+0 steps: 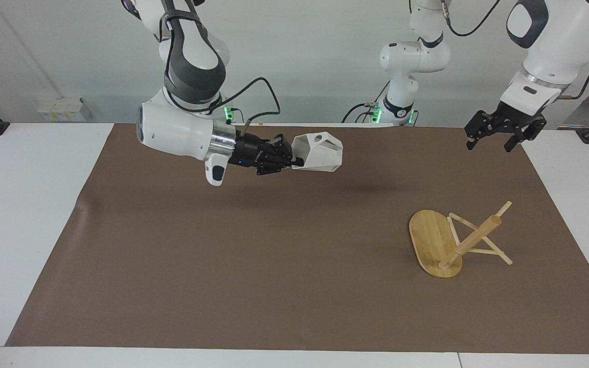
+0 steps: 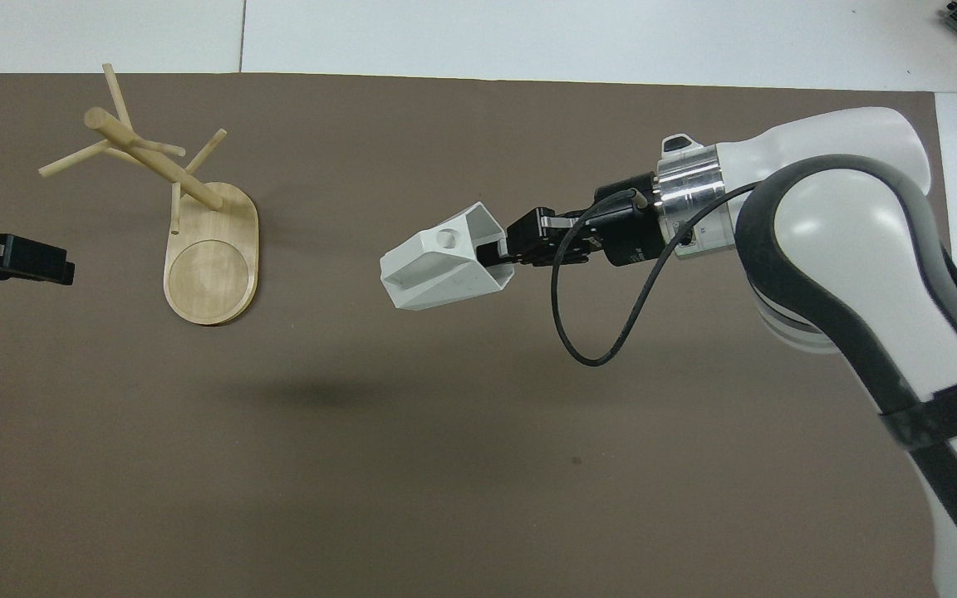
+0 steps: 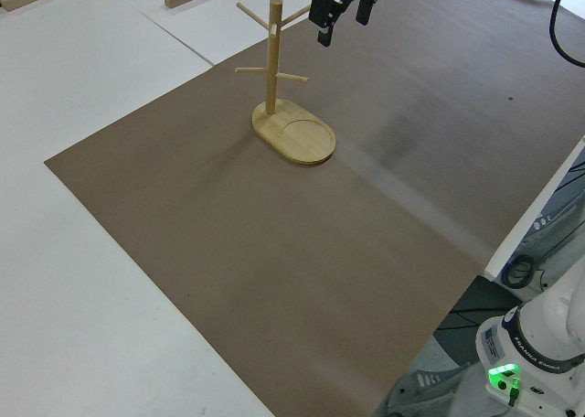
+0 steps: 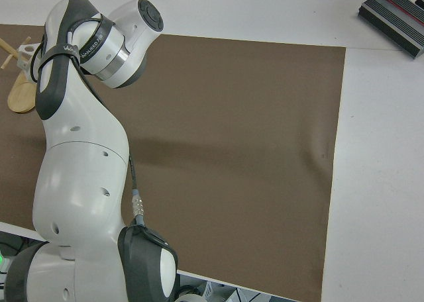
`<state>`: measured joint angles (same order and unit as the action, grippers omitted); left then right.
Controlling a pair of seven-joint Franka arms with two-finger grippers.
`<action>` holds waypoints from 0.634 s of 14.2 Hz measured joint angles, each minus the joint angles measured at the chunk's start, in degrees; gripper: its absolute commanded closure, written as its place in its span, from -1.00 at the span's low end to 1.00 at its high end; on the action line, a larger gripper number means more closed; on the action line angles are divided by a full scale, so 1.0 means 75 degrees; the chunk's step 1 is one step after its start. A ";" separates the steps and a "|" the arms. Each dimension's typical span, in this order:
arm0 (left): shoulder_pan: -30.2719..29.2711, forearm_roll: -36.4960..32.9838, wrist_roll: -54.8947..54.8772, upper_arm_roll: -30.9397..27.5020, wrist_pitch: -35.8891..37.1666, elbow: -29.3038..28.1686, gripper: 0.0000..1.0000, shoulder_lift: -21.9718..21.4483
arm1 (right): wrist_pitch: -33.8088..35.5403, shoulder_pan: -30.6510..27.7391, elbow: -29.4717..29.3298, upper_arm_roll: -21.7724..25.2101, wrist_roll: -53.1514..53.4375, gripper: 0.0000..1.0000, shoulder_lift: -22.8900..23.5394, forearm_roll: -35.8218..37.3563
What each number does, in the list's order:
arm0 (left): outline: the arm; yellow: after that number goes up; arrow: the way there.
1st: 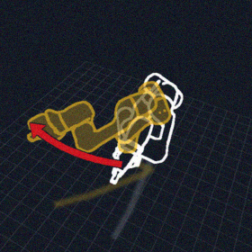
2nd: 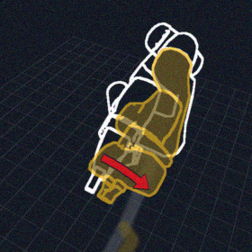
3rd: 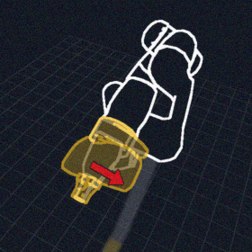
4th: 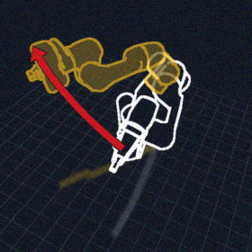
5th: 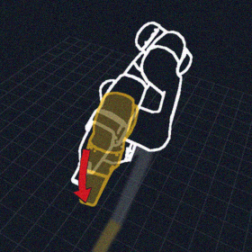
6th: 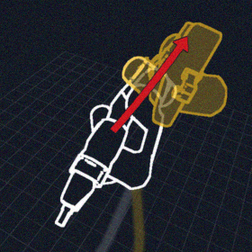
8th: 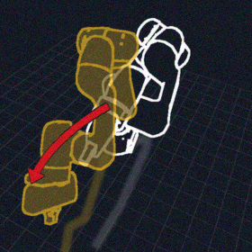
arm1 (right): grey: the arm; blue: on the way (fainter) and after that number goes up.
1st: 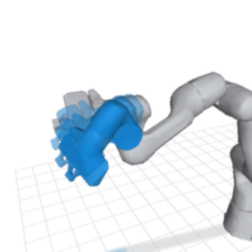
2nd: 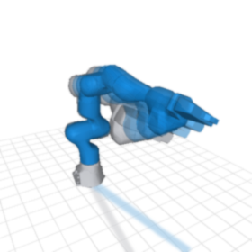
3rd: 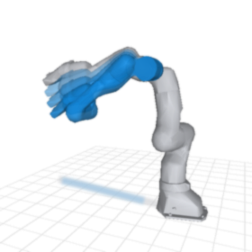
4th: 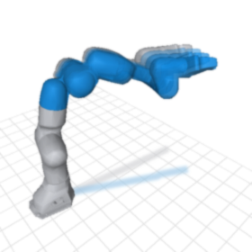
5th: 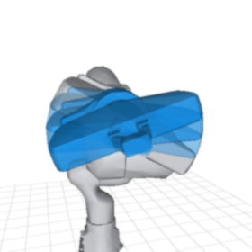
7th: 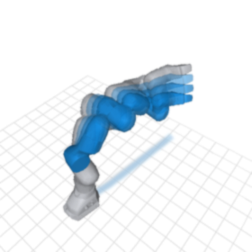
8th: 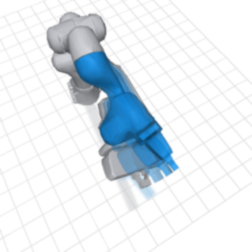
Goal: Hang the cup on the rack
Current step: 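Carry the cup toward the rack with the right gripper while the left gripper approaches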
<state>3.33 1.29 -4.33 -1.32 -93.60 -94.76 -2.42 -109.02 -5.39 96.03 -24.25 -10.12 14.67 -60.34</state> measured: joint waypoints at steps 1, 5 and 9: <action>0.0000 0.0000 0.0000 0.0000 0.0000 0.0000 -1.00 0.0000 | 0.0000 0.0001 -0.0001 -0.0140 0.0000 1.00 0.0000 -0.0041; 0.0032 0.0002 0.0025 0.0081 0.0006 0.0000 -1.00 -0.0001 | -0.0246 -0.0001 -0.0002 -0.0607 0.0052 1.00 0.0003 -0.0365; 0.0438 0.0003 0.0106 0.0247 -0.0004 -0.0002 -1.00 -0.0005 | -0.0478 0.0002 -0.0002 -0.0878 0.0217 1.00 0.0005 -0.0461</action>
<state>6.62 1.31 -3.54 0.54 -93.63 -94.77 -2.46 -112.61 -5.38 96.02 -30.84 -8.49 14.71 -63.80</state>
